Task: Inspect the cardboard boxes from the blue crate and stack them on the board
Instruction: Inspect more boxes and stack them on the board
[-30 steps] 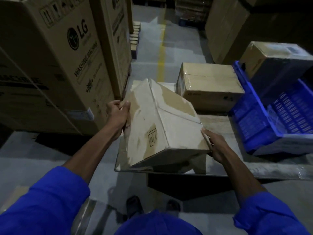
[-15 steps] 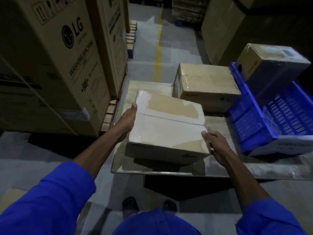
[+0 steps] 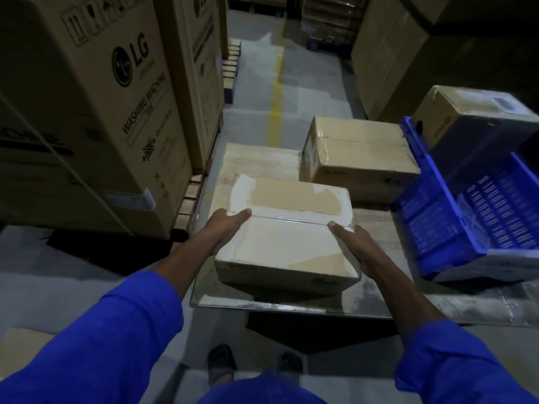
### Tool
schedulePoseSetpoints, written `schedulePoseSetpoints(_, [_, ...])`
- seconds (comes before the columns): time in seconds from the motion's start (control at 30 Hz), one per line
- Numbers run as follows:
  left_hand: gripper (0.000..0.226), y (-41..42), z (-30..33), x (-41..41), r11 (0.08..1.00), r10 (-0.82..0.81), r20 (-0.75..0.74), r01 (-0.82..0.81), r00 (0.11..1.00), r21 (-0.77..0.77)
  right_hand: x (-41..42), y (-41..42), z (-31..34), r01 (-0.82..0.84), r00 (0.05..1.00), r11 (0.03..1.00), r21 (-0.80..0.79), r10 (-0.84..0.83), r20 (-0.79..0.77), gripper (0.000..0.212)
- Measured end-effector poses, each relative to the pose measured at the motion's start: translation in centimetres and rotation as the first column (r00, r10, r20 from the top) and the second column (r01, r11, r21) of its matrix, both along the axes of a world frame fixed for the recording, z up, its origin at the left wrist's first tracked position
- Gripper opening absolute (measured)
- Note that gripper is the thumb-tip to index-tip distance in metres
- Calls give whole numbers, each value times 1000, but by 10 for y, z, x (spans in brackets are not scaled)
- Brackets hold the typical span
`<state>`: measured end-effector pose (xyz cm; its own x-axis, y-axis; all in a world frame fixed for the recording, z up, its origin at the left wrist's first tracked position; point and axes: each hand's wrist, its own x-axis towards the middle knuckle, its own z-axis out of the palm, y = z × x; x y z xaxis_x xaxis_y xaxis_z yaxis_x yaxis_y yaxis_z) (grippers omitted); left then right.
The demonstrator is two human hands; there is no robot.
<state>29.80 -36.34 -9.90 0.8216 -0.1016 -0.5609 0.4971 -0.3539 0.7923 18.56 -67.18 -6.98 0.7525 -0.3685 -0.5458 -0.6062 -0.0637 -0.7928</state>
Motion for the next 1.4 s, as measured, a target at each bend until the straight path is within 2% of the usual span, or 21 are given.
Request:
schedulePoseSetpoints(0.1, [69,-4,-6,0,996,28,61,-33,998,77,4,1,-3,21,1000,997,-74,-21,-2,55])
schedulePoseSetpoints(0.17, [75,-5,-8,4,991,33,83,-43,996,125,9,2,-3,34,999,993,-117,-35,-6,55])
schedulePoseSetpoints(0.4, [72,-5,-9,-1,995,27,45,-31,999,92,6,0,-7,20,1000,1000,23,-21,21,37])
schedulePoseSetpoints(0.57, [82,-6,-7,5,988,18,66,-28,998,151,8,-1,-12,27,998,1000,-1,-27,56,18])
schedulePoseSetpoints(0.63, [84,-5,-7,6,986,3,77,-16,997,169,10,-3,-13,14,999,1000,-23,-13,52,22])
schedulePoseSetpoints(0.73, [87,-2,-10,5,994,13,62,-20,998,112,10,-4,-15,-6,999,1000,-21,7,48,37])
schedulePoseSetpoints(0.87, [62,-4,-9,1,1000,-16,89,14,996,16,5,-2,-14,-7,998,1000,-6,7,57,34])
schedulePoseSetpoints(1.07, [54,0,-3,-3,996,-65,90,70,994,-49,-3,0,-9,-32,996,999,27,29,88,36])
schedulePoseSetpoints(1.13, [52,3,1,-7,994,-72,100,80,992,-77,-6,0,-6,-31,994,999,31,27,110,53])
schedulePoseSetpoints(1.2, [45,4,3,-11,992,-40,162,59,986,-114,-5,1,-2,32,989,993,116,-48,140,78])
schedulePoseSetpoints(1.27, [40,3,13,-14,988,50,215,-16,975,-155,-3,1,7,120,968,971,208,-161,193,75])
schedulePoseSetpoints(1.33, [42,2,22,-12,963,136,212,-79,968,-257,0,-4,13,177,944,961,213,-227,240,75])
schedulePoseSetpoints(1.4, [56,3,30,-9,919,208,153,-139,966,-369,1,-9,19,223,920,956,191,-271,282,79])
